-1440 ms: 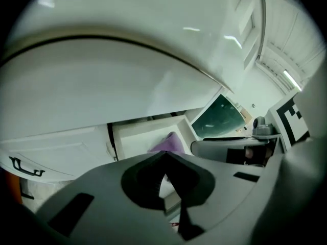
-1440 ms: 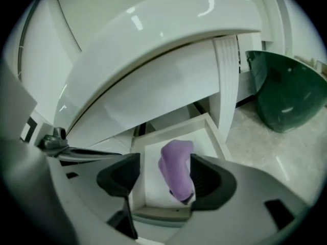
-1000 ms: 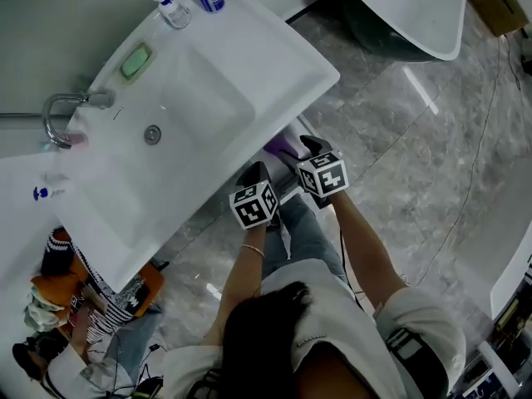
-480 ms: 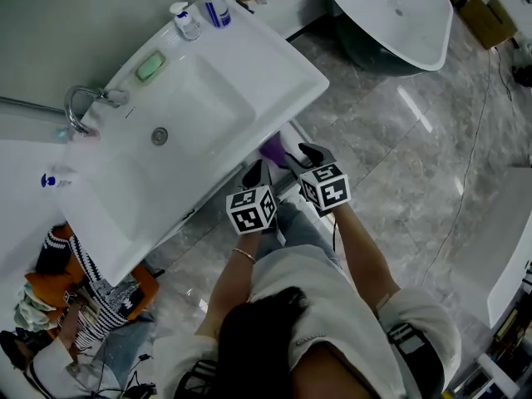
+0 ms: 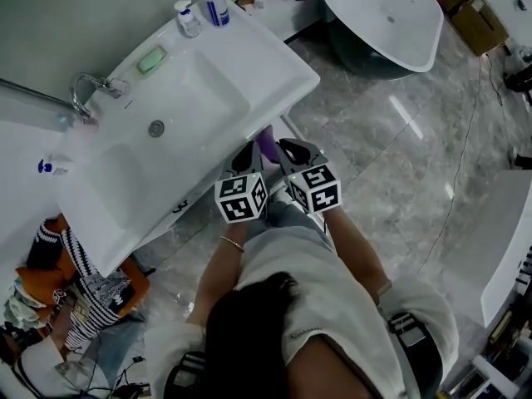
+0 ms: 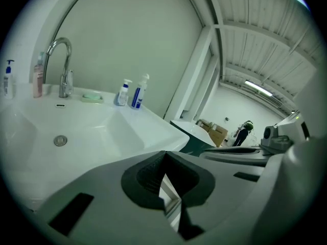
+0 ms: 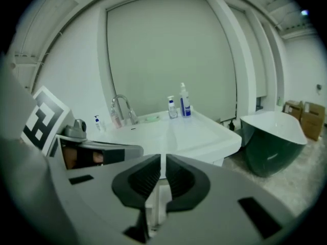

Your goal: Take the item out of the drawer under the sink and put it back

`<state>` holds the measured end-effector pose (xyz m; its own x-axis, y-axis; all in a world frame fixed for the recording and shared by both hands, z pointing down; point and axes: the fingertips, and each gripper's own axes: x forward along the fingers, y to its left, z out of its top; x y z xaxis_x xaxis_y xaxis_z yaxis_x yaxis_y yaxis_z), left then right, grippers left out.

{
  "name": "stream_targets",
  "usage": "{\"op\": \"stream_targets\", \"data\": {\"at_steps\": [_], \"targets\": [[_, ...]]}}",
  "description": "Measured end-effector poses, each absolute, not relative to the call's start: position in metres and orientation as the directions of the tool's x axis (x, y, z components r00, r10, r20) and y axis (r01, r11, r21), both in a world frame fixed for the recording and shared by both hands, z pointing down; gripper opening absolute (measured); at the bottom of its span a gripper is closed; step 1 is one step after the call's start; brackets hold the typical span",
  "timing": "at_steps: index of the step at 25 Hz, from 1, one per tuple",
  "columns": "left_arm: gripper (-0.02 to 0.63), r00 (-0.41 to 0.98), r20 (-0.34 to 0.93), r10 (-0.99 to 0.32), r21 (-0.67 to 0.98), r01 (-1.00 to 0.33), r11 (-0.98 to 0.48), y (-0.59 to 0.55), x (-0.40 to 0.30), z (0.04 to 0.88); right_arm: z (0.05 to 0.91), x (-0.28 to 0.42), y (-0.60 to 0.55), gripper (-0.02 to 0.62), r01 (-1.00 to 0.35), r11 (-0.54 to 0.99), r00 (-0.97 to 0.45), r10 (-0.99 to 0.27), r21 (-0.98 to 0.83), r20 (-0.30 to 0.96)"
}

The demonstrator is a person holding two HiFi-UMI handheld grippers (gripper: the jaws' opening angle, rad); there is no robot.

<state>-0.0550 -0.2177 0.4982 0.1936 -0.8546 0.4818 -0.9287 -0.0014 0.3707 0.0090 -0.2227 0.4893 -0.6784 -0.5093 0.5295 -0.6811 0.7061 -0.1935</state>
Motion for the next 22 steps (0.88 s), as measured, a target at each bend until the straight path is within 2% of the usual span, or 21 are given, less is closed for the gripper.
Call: {"op": "stream_targets", "data": {"at_steps": [3,22], "targets": [[0.003,0.193,0.467,-0.863,0.369,-0.930,-0.008,-0.217,-0.058,0.492,0.479,0.004,-0.227,0.017,-0.693,0.705,-0.663,-0.545,-0.147,0.513],[0.003,0.206,0.454,-0.867,0.379,-0.925,-0.022,-0.205,-0.068,0.490,0.466,-0.017,-0.218,0.015,-0.694,0.706,-0.673,-0.566,-0.141,0.476]]}}
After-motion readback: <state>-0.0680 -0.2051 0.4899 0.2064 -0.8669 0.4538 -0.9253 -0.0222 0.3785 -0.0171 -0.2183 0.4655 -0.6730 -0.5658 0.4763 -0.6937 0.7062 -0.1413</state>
